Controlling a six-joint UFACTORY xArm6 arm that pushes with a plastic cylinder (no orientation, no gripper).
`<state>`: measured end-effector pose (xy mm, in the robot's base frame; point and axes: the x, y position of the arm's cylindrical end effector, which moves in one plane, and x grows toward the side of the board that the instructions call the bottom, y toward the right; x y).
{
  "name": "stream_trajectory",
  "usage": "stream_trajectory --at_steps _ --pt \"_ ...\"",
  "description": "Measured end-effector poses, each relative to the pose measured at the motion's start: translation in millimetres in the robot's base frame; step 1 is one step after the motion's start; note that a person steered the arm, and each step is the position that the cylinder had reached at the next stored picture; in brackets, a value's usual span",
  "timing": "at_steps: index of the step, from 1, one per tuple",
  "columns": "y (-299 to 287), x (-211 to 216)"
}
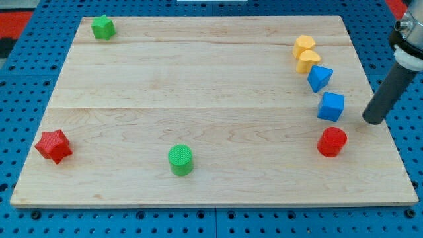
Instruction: Move the blue cube slightly left
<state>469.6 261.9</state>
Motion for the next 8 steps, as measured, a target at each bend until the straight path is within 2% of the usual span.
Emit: stream_trajectory --at_steps 3,6,8 --pt "-12 -15" --pt "-48 -18" --pt "-49 -39"
